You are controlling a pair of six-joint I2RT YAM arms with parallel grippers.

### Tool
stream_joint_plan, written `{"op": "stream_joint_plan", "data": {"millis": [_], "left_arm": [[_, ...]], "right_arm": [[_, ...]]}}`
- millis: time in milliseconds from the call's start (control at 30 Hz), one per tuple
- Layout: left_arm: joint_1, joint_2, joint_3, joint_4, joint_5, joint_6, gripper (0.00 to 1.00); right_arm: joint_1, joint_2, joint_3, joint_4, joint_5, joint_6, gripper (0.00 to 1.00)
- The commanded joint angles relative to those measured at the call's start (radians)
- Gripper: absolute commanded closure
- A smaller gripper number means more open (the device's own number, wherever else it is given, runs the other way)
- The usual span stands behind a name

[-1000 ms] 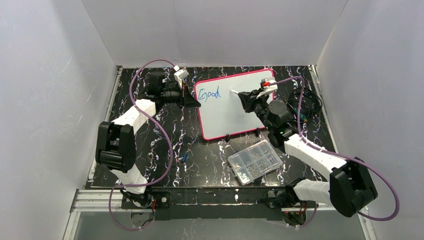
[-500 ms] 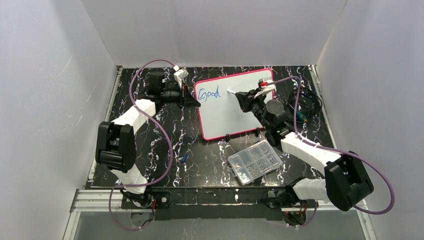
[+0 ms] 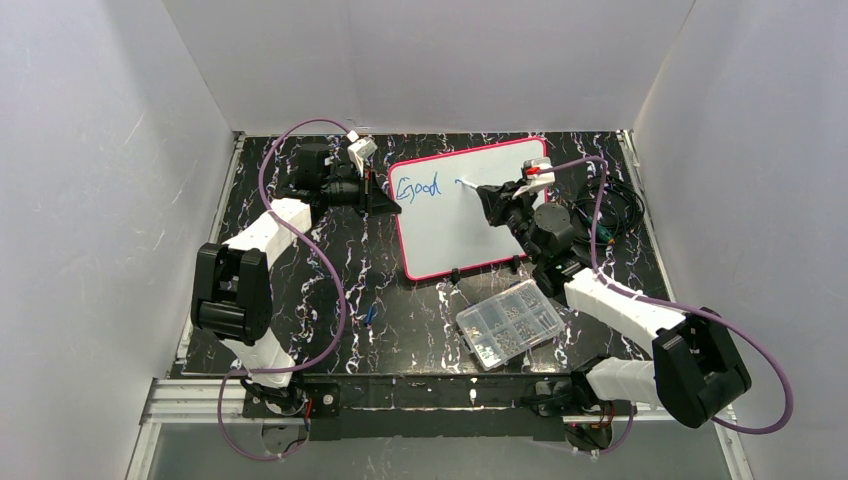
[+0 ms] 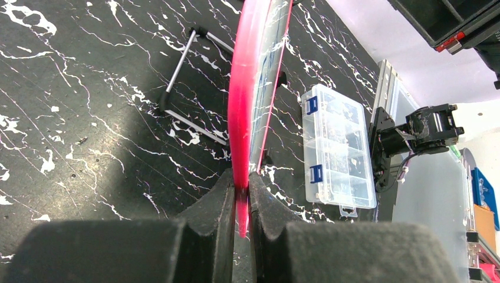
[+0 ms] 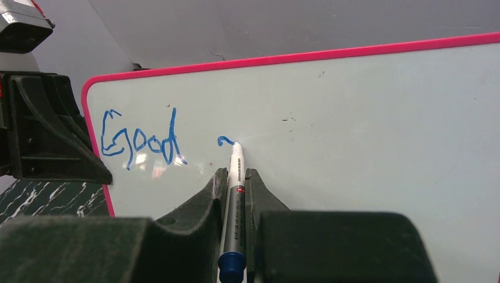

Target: Write a sentence on the whiteboard

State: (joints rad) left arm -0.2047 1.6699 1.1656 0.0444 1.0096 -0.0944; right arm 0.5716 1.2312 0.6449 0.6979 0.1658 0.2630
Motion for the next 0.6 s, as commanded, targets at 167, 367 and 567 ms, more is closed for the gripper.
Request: {"op": "stream_joint_plan", "data": {"millis": [167,367,567], "left_arm": [[0.001,-0.053,0.016,0.0,0.03,0.01,1.0],[0.001,-0.055,0.017,0.0,0.032,0.008,1.0],[0.001,-0.057,0.017,0.0,0.035,0.009,1.0]], "right_arm": [[-0.004,0.013,0.047,0.065,0.05,-0.008,0.99],[-0.004,0.038,0.067,0.072,0.029,-0.001,0.99],[-0.003,0.056,0.066,0.074,-0.014,0.012,0.99]]}}
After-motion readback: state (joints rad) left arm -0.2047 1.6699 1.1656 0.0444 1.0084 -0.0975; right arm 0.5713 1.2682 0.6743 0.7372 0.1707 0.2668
